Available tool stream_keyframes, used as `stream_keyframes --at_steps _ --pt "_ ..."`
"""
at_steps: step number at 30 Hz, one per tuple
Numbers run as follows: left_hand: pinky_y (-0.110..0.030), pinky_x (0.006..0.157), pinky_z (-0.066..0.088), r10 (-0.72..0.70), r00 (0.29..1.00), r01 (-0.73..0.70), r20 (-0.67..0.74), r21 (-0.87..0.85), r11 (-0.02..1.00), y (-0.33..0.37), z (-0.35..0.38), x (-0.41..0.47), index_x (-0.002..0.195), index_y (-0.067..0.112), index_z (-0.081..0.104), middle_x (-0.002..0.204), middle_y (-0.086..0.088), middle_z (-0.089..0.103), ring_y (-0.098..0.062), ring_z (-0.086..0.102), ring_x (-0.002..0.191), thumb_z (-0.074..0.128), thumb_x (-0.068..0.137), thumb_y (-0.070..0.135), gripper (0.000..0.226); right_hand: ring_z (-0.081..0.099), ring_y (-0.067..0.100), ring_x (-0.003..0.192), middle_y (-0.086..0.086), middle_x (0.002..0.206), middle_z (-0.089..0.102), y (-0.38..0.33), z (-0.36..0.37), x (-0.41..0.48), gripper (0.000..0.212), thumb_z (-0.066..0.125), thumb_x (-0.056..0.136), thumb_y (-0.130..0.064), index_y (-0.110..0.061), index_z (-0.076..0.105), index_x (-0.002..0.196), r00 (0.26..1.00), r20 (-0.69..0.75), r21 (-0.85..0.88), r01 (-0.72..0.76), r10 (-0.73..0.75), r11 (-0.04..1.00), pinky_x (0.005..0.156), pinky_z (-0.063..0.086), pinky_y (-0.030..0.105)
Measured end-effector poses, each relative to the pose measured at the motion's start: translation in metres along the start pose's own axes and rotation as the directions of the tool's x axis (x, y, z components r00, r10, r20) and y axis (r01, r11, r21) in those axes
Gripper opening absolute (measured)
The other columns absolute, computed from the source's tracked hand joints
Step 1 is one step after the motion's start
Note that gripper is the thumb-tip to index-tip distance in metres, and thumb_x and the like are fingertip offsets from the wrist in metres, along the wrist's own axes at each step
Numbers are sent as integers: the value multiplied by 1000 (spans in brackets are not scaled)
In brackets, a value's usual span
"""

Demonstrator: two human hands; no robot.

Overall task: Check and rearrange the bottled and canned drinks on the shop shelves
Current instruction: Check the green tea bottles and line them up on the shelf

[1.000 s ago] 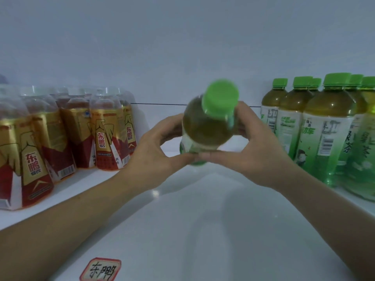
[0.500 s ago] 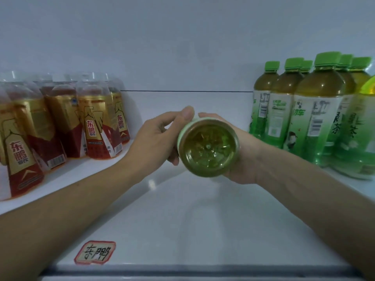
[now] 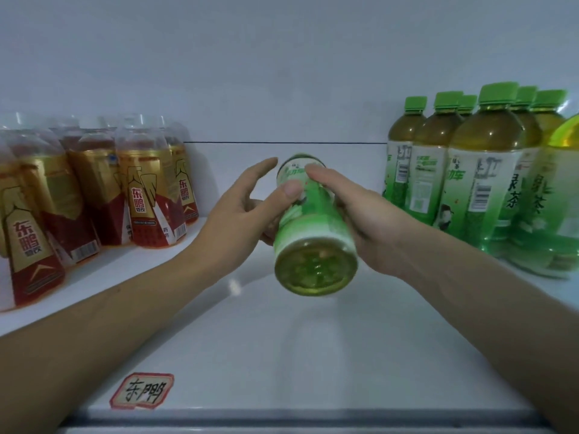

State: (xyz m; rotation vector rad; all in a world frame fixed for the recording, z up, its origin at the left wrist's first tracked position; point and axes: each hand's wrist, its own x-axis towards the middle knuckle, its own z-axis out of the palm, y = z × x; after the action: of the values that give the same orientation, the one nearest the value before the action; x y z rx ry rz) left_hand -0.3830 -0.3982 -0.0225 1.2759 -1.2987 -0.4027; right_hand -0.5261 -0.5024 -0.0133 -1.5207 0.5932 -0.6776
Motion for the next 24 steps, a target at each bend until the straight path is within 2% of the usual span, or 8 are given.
stream_keyframes --at_steps 3,5,7,10,13,17,21,24 --pt "-16 69 55 -62 996 66 71 -57 996 -1 -2 0 146 27 43 102 -3 75 -8 73 90 70 77 43 75 76 15 85 2 98 79 -8 -2 -8 43 69 90 -48 -14 70 115 984 -87 -137 143 -156 980 72 61 26" --pt "-19 74 55 -64 990 70 124 -49 996 -4 -3 3 141 22 50 110 -8 74 -12 72 95 80 79 33 69 75 11 85 -1 99 77 -9 -1 -11 41 72 89 -46 -18 66 119 961 -127 -221 213 -244 952 78 61 28" --pt "-21 75 55 -50 989 57 138 -43 997 -4 -4 4 132 19 58 116 -12 71 -15 71 97 76 79 28 57 74 9 92 -4 102 76 -10 1 -11 44 74 86 -50 -26 63 121 945 -137 -320 241 -296 916 91 58 35" --pt "-24 81 58 -62 989 69 135 -48 996 -1 0 6 125 16 63 119 -11 70 -19 72 100 73 80 22 47 68 7 102 -10 114 71 -17 -1 -15 58 70 86 -58 -31 55 134 933 -117 -476 247 -339 844 97 55 37" --pt "-28 88 57 -97 990 94 106 27 995 -2 4 15 120 21 65 116 0 72 -16 71 102 73 84 16 37 61 9 111 -14 133 59 -36 -12 -21 75 67 85 -65 -32 41 147 886 -149 -677 232 -438 699 99 51 39" --pt "-16 75 56 -151 983 135 105 150 980 -4 14 45 120 25 62 117 6 69 -7 70 97 73 88 15 35 61 11 109 -15 134 56 -74 -46 -35 59 65 91 -54 -32 47 142 735 -215 -858 172 -644 483 89 47 32" --pt "-27 88 54 -191 978 177 82 157 972 -13 32 74 130 17 57 122 1 66 -19 65 110 72 90 14 43 57 13 113 -12 136 54 -99 -77 -51 51 64 93 -47 -31 50 140 610 -271 -912 85 -744 401 89 36 29" --pt "-32 93 51 -195 977 183 85 133 974 -21 46 92 130 18 58 122 1 65 -23 62 116 71 90 13 42 56 26 123 -5 141 51 -107 -93 -55 55 61 93 -54 -29 48 142 585 -282 -948 -48 -761 314 97 38 37"
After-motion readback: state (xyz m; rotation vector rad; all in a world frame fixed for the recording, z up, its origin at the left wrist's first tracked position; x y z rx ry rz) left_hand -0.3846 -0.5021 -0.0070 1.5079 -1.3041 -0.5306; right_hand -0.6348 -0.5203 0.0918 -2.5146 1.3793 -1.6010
